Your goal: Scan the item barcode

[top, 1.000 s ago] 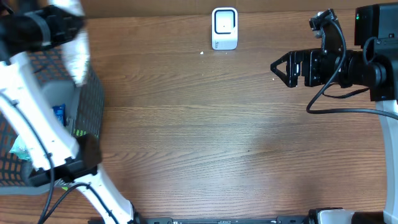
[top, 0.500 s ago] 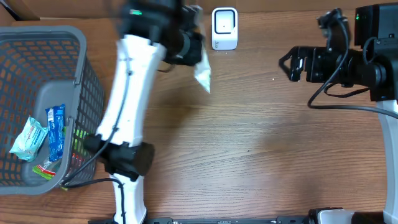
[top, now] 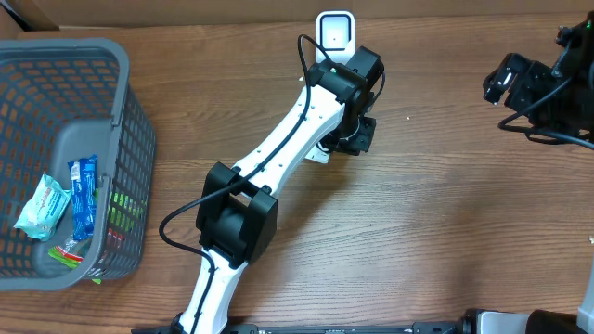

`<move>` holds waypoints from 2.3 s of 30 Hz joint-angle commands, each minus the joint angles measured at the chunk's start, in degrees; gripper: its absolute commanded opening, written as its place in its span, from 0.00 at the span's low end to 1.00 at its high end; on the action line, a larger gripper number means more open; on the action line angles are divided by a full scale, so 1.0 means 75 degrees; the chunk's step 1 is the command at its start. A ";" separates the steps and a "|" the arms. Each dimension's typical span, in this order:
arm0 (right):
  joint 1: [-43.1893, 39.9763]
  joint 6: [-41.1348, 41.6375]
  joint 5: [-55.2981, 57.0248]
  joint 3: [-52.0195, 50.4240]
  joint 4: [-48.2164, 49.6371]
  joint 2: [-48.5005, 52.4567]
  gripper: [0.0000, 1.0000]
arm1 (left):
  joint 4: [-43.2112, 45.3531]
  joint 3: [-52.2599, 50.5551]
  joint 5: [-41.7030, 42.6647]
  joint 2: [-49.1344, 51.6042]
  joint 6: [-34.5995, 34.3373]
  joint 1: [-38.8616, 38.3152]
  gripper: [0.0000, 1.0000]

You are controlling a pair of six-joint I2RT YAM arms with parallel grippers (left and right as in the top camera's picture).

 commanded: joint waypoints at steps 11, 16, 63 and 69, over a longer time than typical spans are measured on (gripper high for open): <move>0.0064 0.0093 -0.2428 -0.0157 0.0463 0.1384 1.00 | -0.2326 0.3751 -0.0219 -0.0102 0.0734 0.1775 0.26; 0.0609 0.0262 -0.3005 -0.0157 0.1399 0.2334 1.00 | -0.3171 0.6161 -0.0064 -0.0254 0.1043 0.2588 1.00; 0.2833 0.0184 -0.1341 0.0111 0.1585 0.6513 0.31 | -0.3168 0.6015 -0.1134 -0.1271 0.2305 0.4657 1.00; 0.2684 -0.0638 -0.0370 0.0108 -0.0385 0.6516 0.43 | -0.3168 0.6015 -0.1128 -0.1271 0.2299 0.4651 1.00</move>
